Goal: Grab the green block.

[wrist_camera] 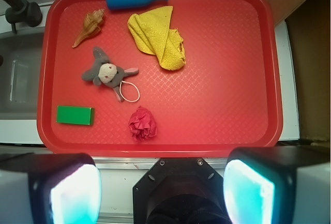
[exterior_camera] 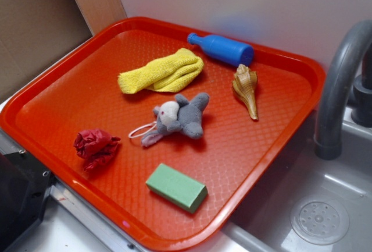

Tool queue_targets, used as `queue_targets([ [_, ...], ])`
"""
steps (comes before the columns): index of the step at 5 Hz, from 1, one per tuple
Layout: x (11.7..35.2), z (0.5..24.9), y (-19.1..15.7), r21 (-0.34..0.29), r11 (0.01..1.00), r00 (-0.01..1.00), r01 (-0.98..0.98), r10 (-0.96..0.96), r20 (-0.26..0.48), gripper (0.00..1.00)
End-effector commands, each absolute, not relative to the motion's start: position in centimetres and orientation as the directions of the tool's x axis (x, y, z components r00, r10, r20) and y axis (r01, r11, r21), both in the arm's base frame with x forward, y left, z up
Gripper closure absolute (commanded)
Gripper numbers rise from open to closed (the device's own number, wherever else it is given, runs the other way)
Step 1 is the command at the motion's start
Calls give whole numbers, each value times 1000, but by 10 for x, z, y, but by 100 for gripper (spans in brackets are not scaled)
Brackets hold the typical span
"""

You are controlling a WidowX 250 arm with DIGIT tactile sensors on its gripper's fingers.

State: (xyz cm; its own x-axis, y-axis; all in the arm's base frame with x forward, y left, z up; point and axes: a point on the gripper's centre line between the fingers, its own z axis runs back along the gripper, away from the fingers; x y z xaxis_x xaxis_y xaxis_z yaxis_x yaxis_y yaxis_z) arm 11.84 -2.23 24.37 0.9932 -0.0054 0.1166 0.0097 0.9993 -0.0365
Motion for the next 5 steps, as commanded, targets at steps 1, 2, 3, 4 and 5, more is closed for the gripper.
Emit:
queue_targets([
  [1,118,244,-22,-37,999,993,10,-5,117,0],
  [2,143,246,-45,13,966,964,257,-258,70,0],
  [3,156,246,-59,12,872,872,489,-489,23,0],
  [4,155,235,-94,47,719,720,693,-689,-76,0],
  [5,141,203,-138,58,517,518,854,-834,-193,0],
])
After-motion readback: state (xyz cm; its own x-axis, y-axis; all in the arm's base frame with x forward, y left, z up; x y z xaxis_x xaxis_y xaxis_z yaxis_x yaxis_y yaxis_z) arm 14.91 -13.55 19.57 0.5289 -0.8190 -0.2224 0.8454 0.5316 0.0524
